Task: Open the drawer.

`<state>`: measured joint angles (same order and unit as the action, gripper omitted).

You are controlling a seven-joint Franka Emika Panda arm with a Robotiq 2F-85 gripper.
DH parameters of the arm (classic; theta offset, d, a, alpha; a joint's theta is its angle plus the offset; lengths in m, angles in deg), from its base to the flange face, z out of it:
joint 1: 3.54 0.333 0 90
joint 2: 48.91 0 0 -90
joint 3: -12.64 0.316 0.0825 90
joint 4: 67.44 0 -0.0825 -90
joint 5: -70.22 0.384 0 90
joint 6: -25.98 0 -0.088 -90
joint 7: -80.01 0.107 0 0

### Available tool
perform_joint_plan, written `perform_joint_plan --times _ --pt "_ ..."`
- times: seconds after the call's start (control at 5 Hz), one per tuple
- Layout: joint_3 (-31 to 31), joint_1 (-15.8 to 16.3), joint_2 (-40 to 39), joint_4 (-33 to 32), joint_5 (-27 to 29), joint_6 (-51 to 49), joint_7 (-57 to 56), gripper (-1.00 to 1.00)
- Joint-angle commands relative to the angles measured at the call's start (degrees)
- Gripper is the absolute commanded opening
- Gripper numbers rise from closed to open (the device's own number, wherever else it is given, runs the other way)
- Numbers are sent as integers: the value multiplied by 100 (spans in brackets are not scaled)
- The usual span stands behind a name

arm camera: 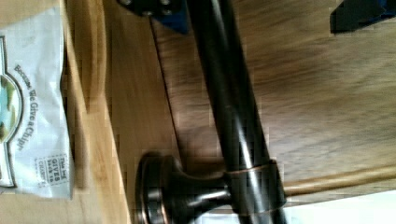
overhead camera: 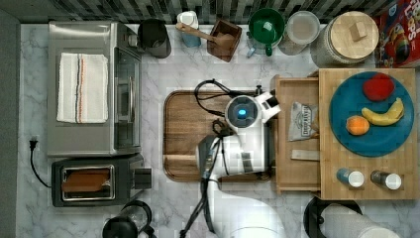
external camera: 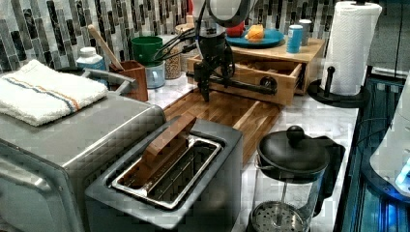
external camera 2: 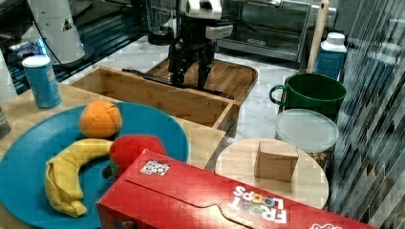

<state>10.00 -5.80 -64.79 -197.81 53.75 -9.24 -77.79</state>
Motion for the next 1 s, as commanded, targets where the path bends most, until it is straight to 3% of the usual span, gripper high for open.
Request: perform_joint_plan --times 0.2,1.0 --pt "620 1012 214 387 -105 -383 1089 100" --pt "574 1172 252 427 61 -464 1083 100"
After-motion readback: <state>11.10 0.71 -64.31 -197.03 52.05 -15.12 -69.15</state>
